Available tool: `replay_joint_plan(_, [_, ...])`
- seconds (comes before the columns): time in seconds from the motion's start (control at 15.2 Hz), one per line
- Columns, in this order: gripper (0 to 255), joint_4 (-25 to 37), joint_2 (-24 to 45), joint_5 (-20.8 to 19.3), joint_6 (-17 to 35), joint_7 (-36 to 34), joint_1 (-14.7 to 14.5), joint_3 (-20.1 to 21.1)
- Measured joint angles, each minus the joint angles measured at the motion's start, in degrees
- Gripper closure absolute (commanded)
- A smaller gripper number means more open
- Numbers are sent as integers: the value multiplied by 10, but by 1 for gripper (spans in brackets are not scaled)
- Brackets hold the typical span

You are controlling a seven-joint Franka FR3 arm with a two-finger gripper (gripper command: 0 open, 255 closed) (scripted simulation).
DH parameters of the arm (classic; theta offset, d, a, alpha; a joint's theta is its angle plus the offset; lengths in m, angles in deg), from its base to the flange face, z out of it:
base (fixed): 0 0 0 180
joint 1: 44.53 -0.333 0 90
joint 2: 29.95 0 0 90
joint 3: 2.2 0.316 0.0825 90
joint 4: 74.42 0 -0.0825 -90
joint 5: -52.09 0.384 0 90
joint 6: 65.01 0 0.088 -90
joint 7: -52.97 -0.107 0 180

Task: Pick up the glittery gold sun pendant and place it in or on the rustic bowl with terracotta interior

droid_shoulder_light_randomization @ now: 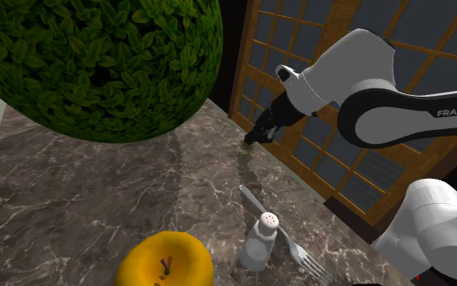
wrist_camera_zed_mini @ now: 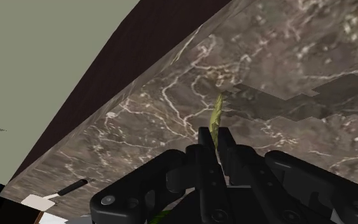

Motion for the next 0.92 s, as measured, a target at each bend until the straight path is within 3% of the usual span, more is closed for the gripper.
replay_joint_plan(0.33, [255, 2, -2, 0, -4, 0, 0, 0])
replay_joint_plan(0.92, [255, 60, -16, -3, -76, -1, 2, -3])
